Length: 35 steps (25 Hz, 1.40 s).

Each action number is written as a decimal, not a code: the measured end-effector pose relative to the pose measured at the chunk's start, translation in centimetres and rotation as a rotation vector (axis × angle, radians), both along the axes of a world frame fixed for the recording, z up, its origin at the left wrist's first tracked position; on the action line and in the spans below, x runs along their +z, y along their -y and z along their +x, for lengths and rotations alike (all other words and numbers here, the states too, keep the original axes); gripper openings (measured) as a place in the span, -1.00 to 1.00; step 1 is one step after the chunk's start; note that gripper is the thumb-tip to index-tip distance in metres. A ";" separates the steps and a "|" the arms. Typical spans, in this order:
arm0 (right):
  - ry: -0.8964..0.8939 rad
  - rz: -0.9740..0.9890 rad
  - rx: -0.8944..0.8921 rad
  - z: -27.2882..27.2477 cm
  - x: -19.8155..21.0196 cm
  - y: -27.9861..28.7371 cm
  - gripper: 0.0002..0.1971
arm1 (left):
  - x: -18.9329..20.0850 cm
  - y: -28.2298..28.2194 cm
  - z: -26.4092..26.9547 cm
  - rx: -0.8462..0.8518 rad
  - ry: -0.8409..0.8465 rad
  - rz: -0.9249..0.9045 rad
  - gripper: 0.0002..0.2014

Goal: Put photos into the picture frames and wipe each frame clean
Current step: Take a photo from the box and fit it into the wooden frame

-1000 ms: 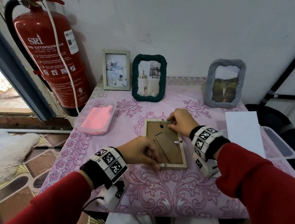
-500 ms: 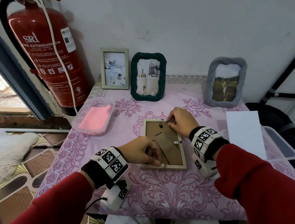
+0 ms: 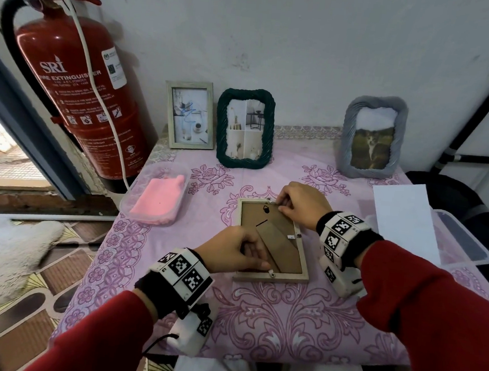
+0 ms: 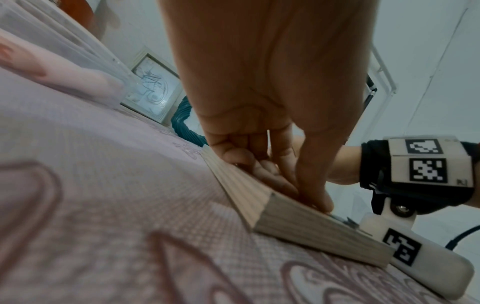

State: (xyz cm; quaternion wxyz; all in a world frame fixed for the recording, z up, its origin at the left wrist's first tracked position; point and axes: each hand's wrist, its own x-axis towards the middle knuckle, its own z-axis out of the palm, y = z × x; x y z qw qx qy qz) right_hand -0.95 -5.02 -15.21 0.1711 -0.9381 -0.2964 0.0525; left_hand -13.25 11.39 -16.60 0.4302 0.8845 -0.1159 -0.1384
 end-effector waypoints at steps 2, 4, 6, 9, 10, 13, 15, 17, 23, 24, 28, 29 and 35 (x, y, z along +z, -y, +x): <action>0.002 -0.015 0.009 0.0 0.0 0.1 -0.90 | 0.1 -0.3 -0.4 -0.028 0.011 -0.003 -0.83; 0.005 -0.026 0.029 0.0 0.0 0.2 -0.89 | 0.2 -0.5 -0.8 -0.058 0.028 -0.011 -0.74; 0.009 -0.023 0.042 0.0 0.1 0.3 -0.88 | 0.1 -0.6 -1.0 -0.055 0.046 -0.028 -0.68; 0.027 -0.039 0.059 -0.2 0.2 0.4 -0.85 | 0.2 -0.5 -1.0 -0.076 0.050 -0.077 -0.66; 0.032 -0.046 0.064 -0.3 0.2 0.4 -0.84 | 0.2 -0.5 -1.1 -0.089 0.051 -0.092 -0.66; 0.039 -0.051 0.060 -0.4 0.2 0.5 -0.82 | 0.3 -0.5 -1.1 -0.102 0.057 -0.097 -0.64; 0.040 -0.056 0.057 -0.5 0.2 0.4 -0.81 | 0.3 -0.4 -1.1 -0.102 0.050 -0.111 -0.64; 0.041 -0.061 0.056 -0.6 0.2 0.4 -0.80 | 0.2 -0.4 -1.1 -0.104 0.050 -0.120 -0.64; 0.015 -0.065 0.060 -1.1 0.4 0.6 -0.76 | 0.0 -0.4 -1.2 -0.075 0.043 -0.092 -0.63; -0.004 -0.056 0.058 -1.1 0.5 0.7 -0.76 | 0.0 -0.4 -1.3 -0.049 0.046 -0.074 -0.62; -0.133 0.046 0.113 -1.7 0.9 1.6 -0.74 | 0.1 -0.7 -1.2 0.188 0.147 -0.071 -0.69; -0.150 0.061 0.131 -2.0 1.0 1.8 -0.73 | 0.1 -0.9 -1.0 0.271 0.204 -0.049 -0.72; -0.103 0.096 0.169 -4.3 0.9 2.1 -0.76 | -0.4 -1.2 -0.4 0.534 0.134 0.173 -0.47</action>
